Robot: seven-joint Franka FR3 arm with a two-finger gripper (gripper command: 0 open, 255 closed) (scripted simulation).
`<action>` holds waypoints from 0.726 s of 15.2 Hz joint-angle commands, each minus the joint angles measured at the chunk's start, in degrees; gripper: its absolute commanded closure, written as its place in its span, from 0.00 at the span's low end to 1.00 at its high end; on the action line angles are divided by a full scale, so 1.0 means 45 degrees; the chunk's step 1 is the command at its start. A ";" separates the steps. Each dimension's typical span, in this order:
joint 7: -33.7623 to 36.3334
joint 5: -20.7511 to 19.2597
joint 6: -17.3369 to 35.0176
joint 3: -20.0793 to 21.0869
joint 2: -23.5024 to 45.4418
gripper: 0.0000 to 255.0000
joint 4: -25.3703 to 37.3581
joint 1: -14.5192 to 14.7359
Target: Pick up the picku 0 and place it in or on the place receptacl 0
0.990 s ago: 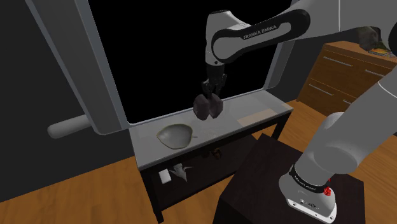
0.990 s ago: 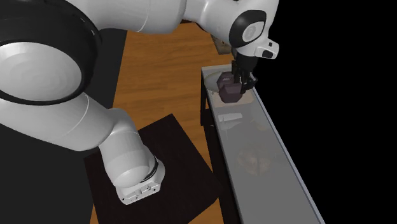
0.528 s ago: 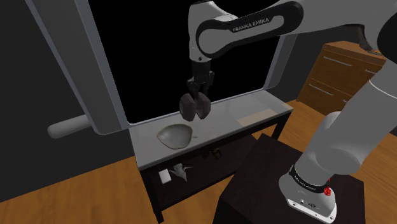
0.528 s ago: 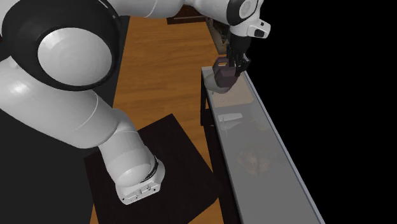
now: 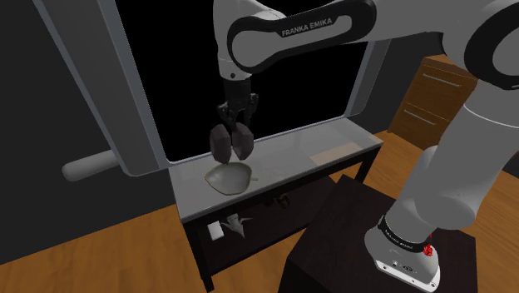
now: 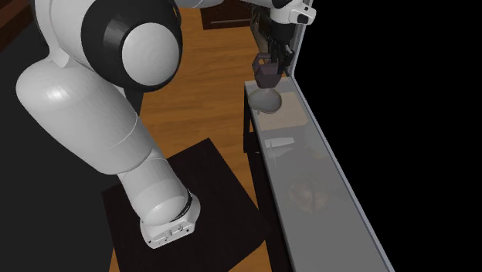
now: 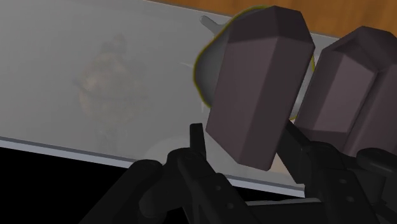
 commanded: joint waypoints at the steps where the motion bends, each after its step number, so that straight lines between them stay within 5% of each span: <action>1: 0.0092 -0.0030 0.0208 0.0030 0.0135 1.00 -0.0075 0.0032; 11: 0.0225 -0.0149 0.1852 0.0030 0.0503 1.00 -0.1364 0.0040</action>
